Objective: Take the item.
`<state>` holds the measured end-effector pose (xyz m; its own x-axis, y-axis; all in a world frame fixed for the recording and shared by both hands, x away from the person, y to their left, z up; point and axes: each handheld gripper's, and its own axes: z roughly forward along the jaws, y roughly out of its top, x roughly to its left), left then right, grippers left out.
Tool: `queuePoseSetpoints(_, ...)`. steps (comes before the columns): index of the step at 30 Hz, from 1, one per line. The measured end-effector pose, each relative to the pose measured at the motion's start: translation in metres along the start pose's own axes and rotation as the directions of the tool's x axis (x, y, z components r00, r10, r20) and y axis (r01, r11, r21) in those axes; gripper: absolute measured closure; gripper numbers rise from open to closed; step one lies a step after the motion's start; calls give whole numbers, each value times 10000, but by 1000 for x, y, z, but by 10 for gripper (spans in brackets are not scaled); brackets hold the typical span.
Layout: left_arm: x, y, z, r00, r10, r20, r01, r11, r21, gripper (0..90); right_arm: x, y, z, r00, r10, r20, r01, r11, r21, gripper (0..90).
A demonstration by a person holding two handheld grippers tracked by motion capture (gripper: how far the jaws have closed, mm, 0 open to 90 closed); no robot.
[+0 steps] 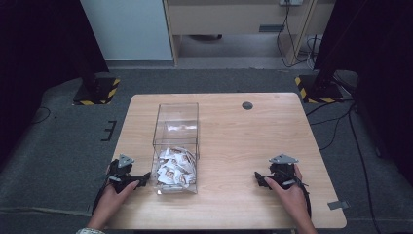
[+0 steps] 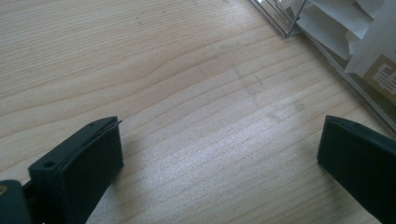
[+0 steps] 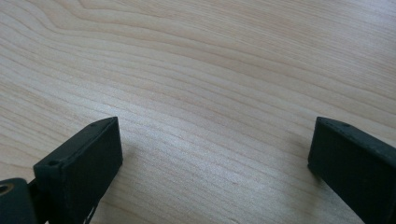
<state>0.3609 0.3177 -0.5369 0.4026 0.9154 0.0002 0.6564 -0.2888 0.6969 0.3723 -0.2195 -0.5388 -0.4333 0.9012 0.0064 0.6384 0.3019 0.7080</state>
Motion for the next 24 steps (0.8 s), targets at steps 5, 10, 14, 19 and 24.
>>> queuePoseSetpoints(5, 0, 0, 0, 10000, 2, 0, -2, 10000, -1, 0, 0, 0, 0, 10000, 3, 14, -3, 10000, 2, 31)
queuePoseSetpoints(10, 0, 0, 0, 10000, -1, -1, 1, 10000, 0, 0, 0, 0, 0, 10000, 8, 16, -8, 10000, 2, 31)
queuePoseSetpoints(14, 0, 0, 0, 10000, 2, -1, -2, 10000, -1, 0, 0, 0, 0, 10000, -11, 24, 11, 10000, -13, 27)
queuePoseSetpoints(19, 0, 0, 0, 10000, 0, 0, 0, 10000, 0, 0, 1, 0, 0, 10000, 23, -18, -23, 10000, 8, 27)
queuePoseSetpoints(24, 0, 0, 0, 10000, 1, 0, -1, 10000, 1, 0, 0, 0, 0, 10000, -8, -26, 8, 10000, -10, 29)
